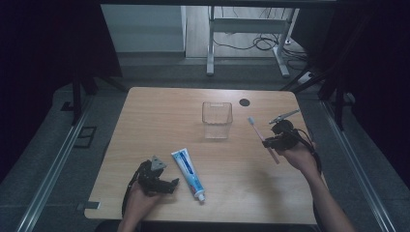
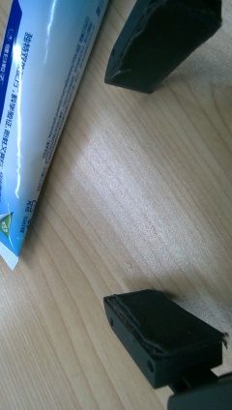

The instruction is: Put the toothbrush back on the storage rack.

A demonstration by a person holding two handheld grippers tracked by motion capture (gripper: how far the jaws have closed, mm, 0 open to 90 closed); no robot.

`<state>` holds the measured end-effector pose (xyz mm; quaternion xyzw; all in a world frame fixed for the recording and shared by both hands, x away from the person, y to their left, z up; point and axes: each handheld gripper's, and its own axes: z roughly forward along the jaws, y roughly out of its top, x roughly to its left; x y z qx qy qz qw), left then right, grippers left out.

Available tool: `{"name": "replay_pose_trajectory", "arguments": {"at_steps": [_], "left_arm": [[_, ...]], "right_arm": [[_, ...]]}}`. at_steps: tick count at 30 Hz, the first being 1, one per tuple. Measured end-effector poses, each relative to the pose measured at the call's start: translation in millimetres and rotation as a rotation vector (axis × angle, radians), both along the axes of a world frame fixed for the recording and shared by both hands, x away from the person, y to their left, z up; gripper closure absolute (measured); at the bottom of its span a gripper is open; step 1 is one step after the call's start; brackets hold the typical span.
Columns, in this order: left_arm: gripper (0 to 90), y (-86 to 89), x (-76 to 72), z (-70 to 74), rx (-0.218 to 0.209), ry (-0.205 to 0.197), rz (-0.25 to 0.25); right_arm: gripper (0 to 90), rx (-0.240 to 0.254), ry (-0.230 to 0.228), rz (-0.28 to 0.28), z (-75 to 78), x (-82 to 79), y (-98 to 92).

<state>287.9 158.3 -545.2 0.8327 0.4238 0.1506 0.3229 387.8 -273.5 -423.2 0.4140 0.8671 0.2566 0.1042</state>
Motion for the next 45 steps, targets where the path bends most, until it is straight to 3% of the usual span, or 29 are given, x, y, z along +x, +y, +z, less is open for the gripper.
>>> {"name": "replay_pose_trajectory", "arguments": {"at_steps": [16, 45], "left_arm": [[1.9, -0.2, -0.3, -0.1, -0.003, 0.002, 0.004], [1.9, -0.1, -0.1, 0.0, -0.001, 0.001, 0.002]], "right_arm": [[78.6, 0.077, -0.082, 0.006, 16.7, 7.3, 17.1], [78.5, 0.193, -0.164, 0.014, 28.4, 33.1, 59.1]]}}
